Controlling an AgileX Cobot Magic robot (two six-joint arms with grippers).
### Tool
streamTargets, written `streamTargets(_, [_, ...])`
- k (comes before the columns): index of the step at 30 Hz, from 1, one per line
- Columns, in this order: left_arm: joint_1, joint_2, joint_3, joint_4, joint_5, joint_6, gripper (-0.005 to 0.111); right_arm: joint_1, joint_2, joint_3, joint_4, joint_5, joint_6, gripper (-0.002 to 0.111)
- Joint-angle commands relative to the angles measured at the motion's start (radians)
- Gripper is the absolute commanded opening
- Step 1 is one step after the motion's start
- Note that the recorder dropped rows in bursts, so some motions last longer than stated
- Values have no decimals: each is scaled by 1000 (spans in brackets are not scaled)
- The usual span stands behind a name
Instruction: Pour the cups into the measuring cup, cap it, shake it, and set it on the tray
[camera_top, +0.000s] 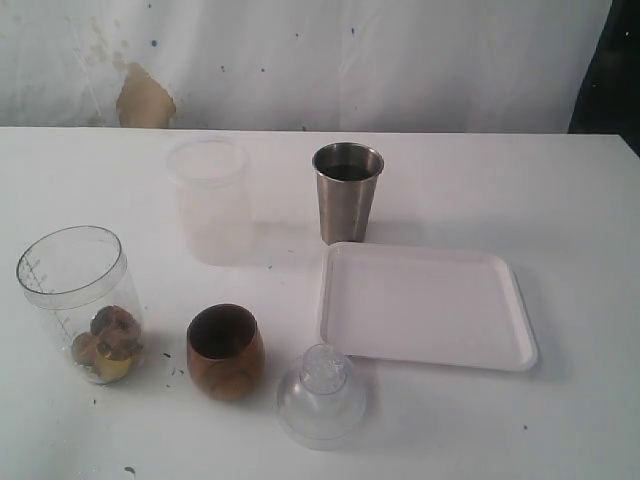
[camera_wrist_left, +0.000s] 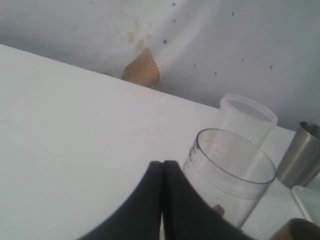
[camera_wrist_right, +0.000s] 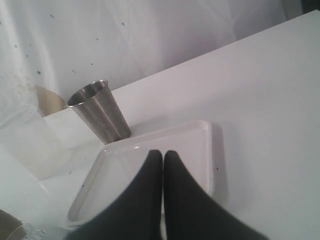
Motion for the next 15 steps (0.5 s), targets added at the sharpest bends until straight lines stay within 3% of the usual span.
streamTargets(1, [2, -3, 7, 6, 6, -3, 0, -4, -6, 5, -2, -25, 0, 0])
streamTargets(3, [2, -3, 7, 6, 6, -3, 0, -4, -6, 5, -2, -50, 2, 0])
streamTargets(5, [2, -3, 7, 6, 6, -3, 0, -4, -6, 5, 2, -203, 13, 0])
streamTargets(10, [2, -3, 7, 6, 6, -3, 0, -4, -6, 5, 5, -450, 225, 0])
streamTargets(15, [2, -3, 7, -47, 53, -3, 0, -4, 10, 5, -141, -584, 230, 0])
